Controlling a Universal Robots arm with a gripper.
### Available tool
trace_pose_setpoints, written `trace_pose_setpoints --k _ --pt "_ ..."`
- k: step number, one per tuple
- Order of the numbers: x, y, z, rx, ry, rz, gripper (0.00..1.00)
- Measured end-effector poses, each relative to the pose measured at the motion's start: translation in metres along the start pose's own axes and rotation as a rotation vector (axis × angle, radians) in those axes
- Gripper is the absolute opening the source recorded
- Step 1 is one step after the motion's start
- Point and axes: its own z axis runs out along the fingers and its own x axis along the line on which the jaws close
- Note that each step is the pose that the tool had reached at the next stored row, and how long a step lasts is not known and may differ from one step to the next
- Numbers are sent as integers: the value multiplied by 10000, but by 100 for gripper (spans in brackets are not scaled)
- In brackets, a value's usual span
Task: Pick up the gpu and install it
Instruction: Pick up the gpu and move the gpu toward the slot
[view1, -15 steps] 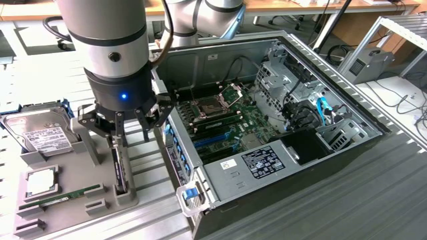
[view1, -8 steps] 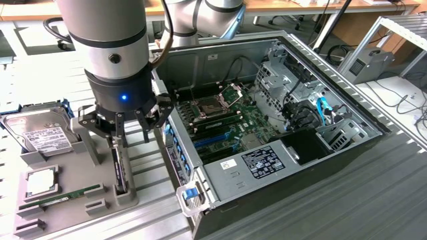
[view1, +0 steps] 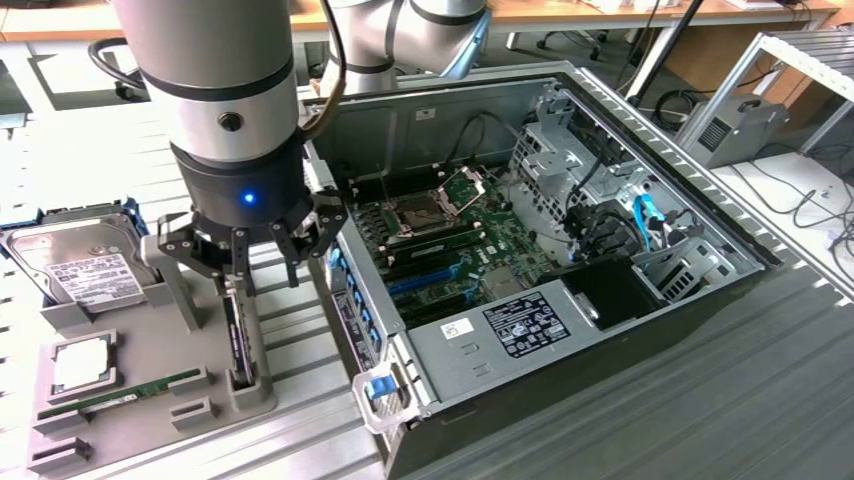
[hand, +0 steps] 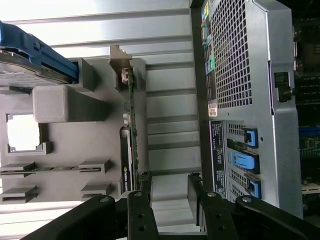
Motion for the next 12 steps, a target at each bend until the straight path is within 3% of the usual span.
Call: trace_pose_setpoints --k 12 --pt "1 -2 41 -1 0 0 42"
